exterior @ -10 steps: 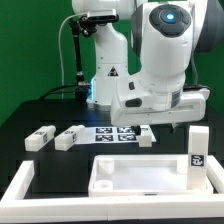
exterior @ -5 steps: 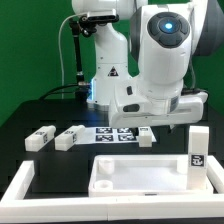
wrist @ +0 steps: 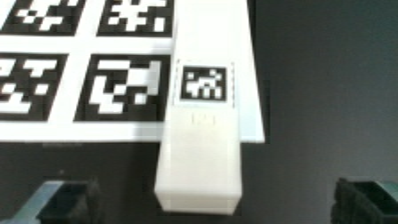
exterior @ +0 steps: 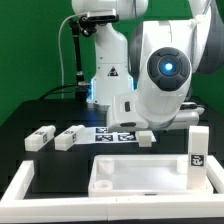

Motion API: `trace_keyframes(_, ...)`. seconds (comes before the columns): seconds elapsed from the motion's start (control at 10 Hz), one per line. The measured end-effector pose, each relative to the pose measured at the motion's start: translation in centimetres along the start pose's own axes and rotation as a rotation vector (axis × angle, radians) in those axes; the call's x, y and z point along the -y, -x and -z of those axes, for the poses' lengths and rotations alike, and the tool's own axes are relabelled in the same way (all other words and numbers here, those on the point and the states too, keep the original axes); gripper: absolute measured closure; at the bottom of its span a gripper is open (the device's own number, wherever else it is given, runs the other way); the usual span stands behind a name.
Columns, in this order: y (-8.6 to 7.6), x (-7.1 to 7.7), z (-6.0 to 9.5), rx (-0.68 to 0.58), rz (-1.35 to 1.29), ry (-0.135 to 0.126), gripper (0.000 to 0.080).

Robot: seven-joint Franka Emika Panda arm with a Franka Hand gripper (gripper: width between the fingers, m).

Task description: Assemble desk

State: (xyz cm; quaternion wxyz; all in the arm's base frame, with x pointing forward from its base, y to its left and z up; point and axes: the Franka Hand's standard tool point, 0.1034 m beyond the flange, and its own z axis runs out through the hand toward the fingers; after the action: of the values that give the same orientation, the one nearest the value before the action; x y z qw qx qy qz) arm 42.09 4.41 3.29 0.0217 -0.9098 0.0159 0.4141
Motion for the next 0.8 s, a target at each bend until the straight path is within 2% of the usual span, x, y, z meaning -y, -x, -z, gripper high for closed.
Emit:
trace_keyframes(0.3,0.1,-0.1,-0.3,0.004,-0.005,-0.003,0.0151)
trace_keyframes(0.6,0.8,-0.1,-3.6,0.072,-0.037,-0.005,0.0151)
trace_keyframes(0.8,1.0,0.0,-4.4,0.09,-0.043,-0.004,0.0151)
